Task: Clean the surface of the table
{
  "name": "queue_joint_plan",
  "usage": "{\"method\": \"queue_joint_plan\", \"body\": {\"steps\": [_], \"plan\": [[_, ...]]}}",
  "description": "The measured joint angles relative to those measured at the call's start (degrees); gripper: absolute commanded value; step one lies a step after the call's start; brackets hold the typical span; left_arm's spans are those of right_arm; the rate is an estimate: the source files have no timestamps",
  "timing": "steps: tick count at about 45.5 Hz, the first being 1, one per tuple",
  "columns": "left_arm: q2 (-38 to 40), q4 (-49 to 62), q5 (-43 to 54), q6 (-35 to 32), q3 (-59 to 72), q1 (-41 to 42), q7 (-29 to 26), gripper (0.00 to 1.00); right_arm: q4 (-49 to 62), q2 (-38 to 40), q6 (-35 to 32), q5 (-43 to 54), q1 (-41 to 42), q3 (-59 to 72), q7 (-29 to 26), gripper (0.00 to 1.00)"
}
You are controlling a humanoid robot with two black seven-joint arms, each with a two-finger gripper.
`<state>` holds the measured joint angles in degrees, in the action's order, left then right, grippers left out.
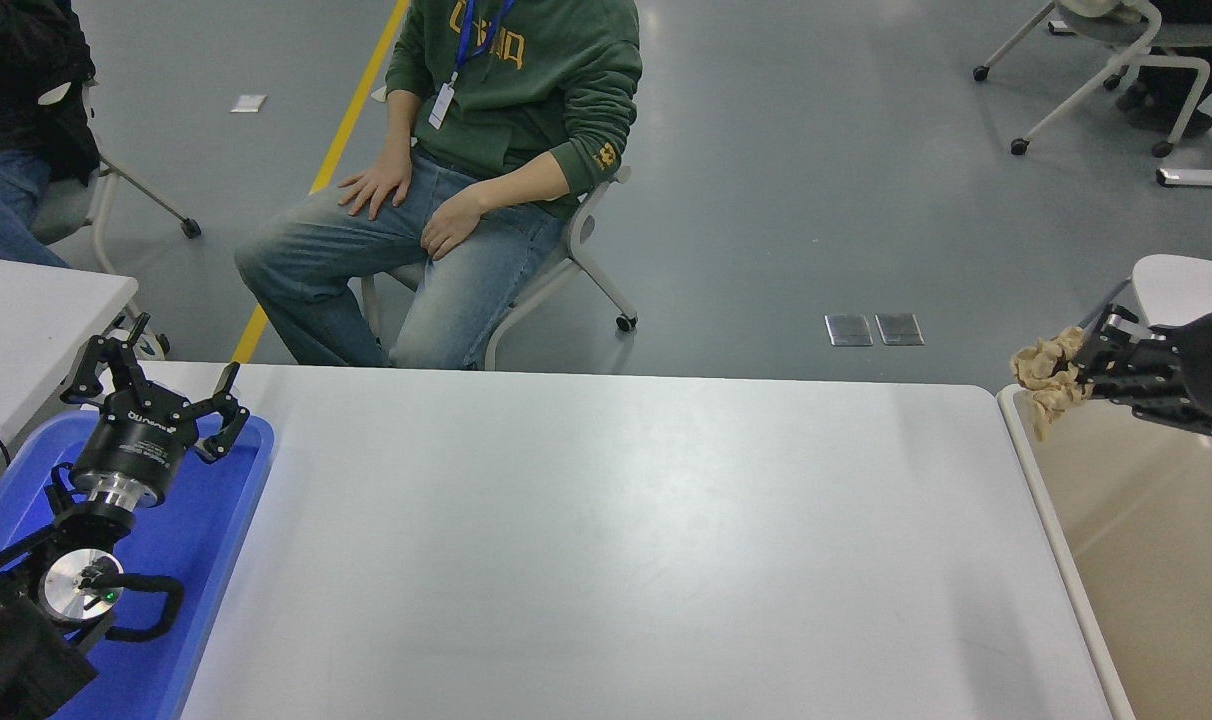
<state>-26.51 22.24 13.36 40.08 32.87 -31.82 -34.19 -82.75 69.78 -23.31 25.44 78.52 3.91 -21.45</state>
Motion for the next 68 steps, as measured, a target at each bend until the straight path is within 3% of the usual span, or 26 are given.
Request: {"method": "queue_joint_plan", "body": {"steps": [13, 34, 56, 68], "plan": [[0.0, 0.0, 0.0, 0.0, 0.0, 0.0, 0.0, 1.0, 1.35, 0.24, 1.02, 0.28, -0.49, 0.5, 0.0, 0.0], [0.0, 0.0, 0.0, 0.0, 0.0, 0.0, 0.0, 1.0, 12.12, -4.47, 8.97, 1.09, -7.98, 0.96, 0.14, 0.0], [0.0, 0.0, 0.0, 0.0, 0.0, 0.0, 0.0, 1.0, 31.89, -17.35, 17.67, 2.63, -19.18, 0.74, 0.88, 0.0], [-0.02, 0.0, 0.0, 0.0, -0.01, 0.0, 0.0, 1.0, 48.35, -27.66, 20.08, 3.69, -24.66, 0.57, 2.23, 0.0]]}}
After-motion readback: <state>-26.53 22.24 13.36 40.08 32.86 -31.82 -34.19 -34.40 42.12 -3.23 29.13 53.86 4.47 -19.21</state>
